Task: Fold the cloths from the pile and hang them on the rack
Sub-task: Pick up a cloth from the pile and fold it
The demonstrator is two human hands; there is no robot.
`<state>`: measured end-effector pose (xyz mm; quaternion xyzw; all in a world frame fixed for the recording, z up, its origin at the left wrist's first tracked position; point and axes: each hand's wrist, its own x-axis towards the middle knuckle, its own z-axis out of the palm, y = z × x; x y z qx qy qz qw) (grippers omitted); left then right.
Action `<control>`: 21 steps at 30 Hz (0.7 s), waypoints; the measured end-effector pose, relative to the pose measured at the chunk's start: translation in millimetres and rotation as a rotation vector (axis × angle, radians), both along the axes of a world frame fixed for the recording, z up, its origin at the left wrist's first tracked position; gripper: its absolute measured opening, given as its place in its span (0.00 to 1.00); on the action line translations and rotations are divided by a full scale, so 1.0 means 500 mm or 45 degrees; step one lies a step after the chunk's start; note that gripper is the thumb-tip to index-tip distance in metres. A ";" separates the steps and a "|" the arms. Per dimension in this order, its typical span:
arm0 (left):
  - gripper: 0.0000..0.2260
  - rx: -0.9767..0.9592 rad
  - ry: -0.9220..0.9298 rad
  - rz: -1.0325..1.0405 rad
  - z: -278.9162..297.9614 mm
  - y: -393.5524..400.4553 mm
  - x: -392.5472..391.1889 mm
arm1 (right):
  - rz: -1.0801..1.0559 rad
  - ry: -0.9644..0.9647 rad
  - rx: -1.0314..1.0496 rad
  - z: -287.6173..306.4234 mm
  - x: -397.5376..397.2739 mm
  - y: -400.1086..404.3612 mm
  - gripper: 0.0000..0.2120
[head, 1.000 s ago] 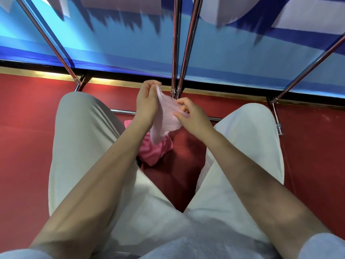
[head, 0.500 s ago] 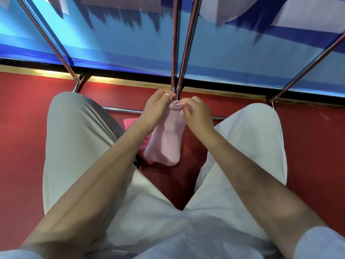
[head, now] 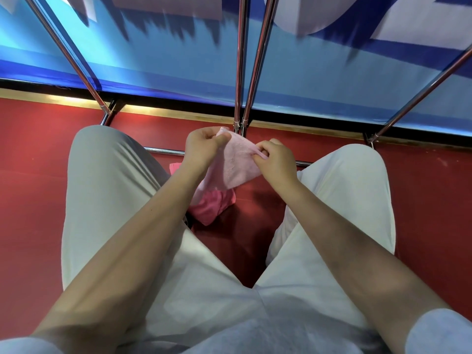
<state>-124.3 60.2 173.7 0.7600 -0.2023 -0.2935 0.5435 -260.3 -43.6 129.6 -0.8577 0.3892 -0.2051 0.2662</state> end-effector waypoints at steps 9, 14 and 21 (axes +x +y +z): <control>0.05 -0.199 -0.015 -0.148 0.026 0.013 0.011 | 0.045 -0.052 0.491 -0.002 -0.003 -0.011 0.05; 0.06 -0.178 0.072 -0.070 0.020 0.019 0.045 | -0.125 -0.457 0.814 0.035 -0.011 -0.034 0.06; 0.08 -0.208 0.049 -0.101 0.003 0.011 0.044 | -0.230 -0.752 0.925 0.066 -0.025 -0.043 0.06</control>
